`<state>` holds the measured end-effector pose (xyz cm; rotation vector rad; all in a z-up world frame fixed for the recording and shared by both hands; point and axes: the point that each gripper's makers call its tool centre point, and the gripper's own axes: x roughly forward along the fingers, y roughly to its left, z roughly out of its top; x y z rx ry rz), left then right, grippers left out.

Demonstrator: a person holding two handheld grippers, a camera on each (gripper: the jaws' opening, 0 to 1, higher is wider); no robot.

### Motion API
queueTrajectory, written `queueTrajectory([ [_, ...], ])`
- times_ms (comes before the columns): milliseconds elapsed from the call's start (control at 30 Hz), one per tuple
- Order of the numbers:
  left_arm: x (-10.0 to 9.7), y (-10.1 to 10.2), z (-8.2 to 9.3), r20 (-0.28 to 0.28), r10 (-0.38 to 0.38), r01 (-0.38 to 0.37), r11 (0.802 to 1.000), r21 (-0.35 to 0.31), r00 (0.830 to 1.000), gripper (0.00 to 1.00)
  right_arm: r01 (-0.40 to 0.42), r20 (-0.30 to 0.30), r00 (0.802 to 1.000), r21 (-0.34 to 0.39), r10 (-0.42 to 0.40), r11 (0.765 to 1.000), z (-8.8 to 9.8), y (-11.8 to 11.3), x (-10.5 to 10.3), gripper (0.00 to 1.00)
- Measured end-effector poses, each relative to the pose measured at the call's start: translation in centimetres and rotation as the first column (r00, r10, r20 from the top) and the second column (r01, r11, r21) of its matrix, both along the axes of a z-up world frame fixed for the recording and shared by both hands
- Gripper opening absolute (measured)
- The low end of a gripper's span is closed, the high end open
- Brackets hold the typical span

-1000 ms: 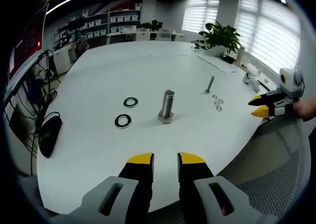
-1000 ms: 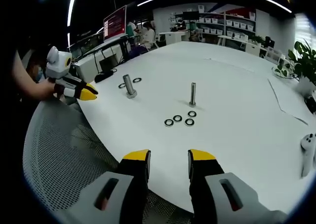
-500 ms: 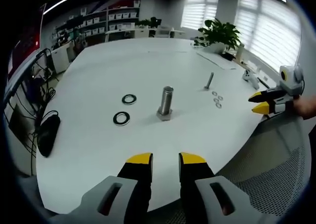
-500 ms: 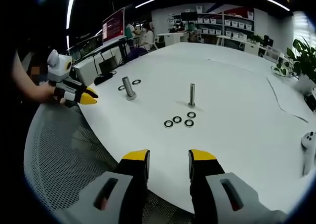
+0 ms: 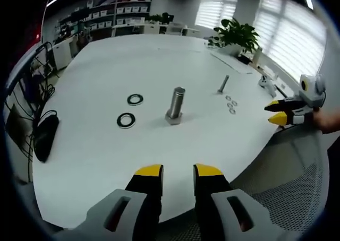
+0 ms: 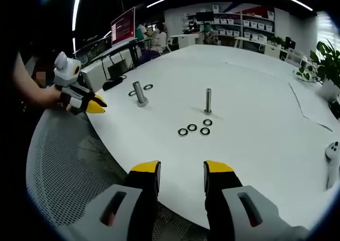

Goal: Place the washer onto the threaded stud by aligning its center hole with the stud, sliding it down to the base, and recovering from edge contact or off-axis alignment until the washer reaches the visible bottom stop.

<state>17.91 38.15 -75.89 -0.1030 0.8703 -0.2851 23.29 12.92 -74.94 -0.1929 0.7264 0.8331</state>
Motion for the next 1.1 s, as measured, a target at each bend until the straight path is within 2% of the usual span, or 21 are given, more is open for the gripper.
queueTrajectory([
  [100,0.2,0.7,0.0,-0.014,0.032,-0.032,0.999,-0.012,0.999,0.21,0.003,-0.001,1.0,0.0,-0.003,1.0,0.0,-0.1,0.0,0.35],
  [267,0.6,2.5,-0.4,-0.04,-0.007,0.009,0.999,0.051,0.999,0.21,0.009,0.0,1.0,0.004,-0.009,1.0,0.1,-0.1,0.1,0.35],
  [467,2.1,4.1,-0.4,-0.061,-0.007,0.012,0.997,0.072,0.998,0.22,0.016,-0.001,1.0,0.014,-0.016,1.0,0.2,-0.1,0.1,0.35],
  [567,2.7,4.5,-0.8,-0.095,-0.022,0.03,0.997,0.078,0.995,0.23,0.013,-0.005,1.0,0.013,-0.013,1.0,0.1,-0.1,0.1,0.35],
  [733,3.8,5.0,-1.3,-0.132,-0.088,0.105,0.987,0.125,0.987,0.23,0.015,-0.007,1.0,0.018,-0.015,1.0,0.2,-0.1,0.2,0.35],
  [867,5.4,5.7,-1.4,-0.149,-0.1,0.12,0.983,0.137,0.984,0.24,0.008,-0.016,1.0,0.018,-0.008,1.0,0.0,0.0,0.1,0.35],
  [1100,7.6,6.1,-2.1,-0.213,-0.112,0.142,0.981,0.133,0.971,0.24,0.013,-0.008,1.0,0.02,-0.013,1.0,0.1,-0.1,0.3,0.35],
])
